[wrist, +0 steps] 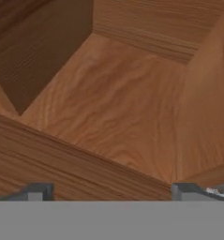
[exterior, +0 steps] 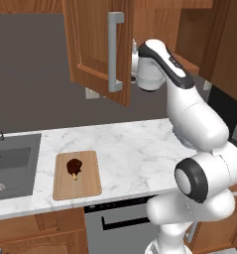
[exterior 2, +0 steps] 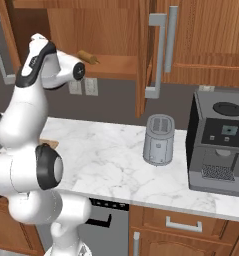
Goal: Open the cabinet, retrieve the rolling pin, and place it next to the meat on the cutting board to prepare for tenderizing.
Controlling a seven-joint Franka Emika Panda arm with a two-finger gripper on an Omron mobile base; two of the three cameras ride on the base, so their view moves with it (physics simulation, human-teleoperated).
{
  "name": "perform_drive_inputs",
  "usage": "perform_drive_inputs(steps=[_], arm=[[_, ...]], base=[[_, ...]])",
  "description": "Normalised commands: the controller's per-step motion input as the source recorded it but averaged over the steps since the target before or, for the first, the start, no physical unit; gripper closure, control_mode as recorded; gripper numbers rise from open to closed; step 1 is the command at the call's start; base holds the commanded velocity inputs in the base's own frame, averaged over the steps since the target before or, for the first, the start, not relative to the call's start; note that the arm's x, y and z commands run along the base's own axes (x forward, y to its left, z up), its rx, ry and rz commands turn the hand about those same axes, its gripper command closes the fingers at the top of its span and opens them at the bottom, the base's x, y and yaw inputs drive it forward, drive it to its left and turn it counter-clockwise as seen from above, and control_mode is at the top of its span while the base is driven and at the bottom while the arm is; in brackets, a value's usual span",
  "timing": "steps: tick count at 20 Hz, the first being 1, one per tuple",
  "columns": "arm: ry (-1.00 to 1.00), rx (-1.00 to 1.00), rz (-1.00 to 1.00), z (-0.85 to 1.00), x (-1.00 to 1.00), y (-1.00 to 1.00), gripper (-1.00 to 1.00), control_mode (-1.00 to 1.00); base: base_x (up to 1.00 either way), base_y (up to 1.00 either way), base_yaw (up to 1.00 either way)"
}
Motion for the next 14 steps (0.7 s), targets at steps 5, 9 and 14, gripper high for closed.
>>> perform_drive_inputs(steps=[5, 9, 14], arm=[[-0.03, -0.06, 0.07, -0.02, -0.07, 0.76, -1.0, -1.0], [-0.03, -0.07, 0.06, 0.0, -0.03, 0.75, -1.0, -1.0], [-0.02, -0.09, 0.05, 0.0, 0.0, 0.73, -1.0, -1.0]], base=[[0.0, 0.0, 0.0], [0.0, 0.0, 0.0], [0.0, 0.0, 0.0]])
